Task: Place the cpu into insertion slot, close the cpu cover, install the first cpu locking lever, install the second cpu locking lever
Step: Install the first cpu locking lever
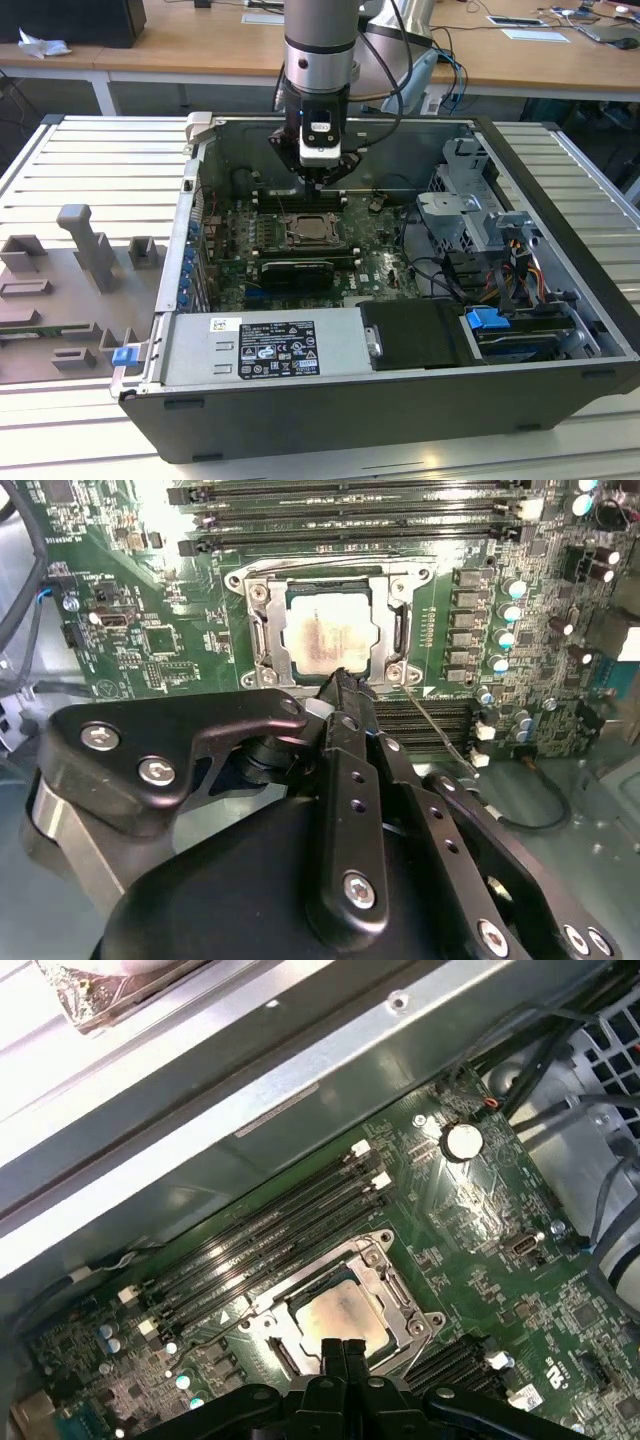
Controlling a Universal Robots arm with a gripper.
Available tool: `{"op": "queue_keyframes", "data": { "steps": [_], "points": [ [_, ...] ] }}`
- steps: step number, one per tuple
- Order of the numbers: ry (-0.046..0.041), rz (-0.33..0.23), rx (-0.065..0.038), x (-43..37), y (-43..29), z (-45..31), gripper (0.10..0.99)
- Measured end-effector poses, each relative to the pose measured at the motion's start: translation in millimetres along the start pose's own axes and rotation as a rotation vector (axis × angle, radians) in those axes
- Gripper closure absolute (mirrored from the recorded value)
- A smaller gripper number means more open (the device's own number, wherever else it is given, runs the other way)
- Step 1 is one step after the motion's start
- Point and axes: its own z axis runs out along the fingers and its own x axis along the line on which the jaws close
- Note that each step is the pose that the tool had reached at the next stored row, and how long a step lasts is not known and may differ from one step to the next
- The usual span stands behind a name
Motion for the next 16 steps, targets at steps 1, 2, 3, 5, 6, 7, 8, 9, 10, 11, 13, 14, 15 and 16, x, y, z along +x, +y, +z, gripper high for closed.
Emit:
{"op": "queue_keyframes", "data": {
  "steps": [1,2,3,5,6,7,8,9,10,11,13,14,15,16],
  "points": [
    [0.0003,-0.007,0.0,0.0,0.0,0.0,0.98],
    [0.0005,-0.017,0.0,0.0,0.0,0.0,0.98],
    [0.0009,-0.029,0.0,0.0,0.0,0.0,0.98],
    [0.0018,-0.055,0.0,0.0,0.0,0.0,0.98],
    [0.0023,-0.072,0.0,0.0,0.0,0.0,0.98],
    [0.0029,-0.087,-0.001,0.0,0.0,0.0,0.98],
    [0.0033,-0.099,-0.001,0.0,0.0,0.0,0.98],
    [0.0035,-0.107,-0.001,0.0,0.0,0.0,0.98],
    [0.0038,-0.114,-0.001,0.0,0.0,0.0,0.98],
    [0.0042,-0.127,-0.001,0.0,0.0,0.0,0.98],
    [0.0053,-0.161,-0.001,0.0,0.0,0.0,0.98],
    [0.0063,-0.19,-0.001,0.0,0.0,0.0,0.98],
    [0.0072,-0.217,-0.001,0.0,0.0,0.0,0.98],
    [0.0078,-0.238,-0.001,0.0,0.0,0.0,0.98]
  ]
}}
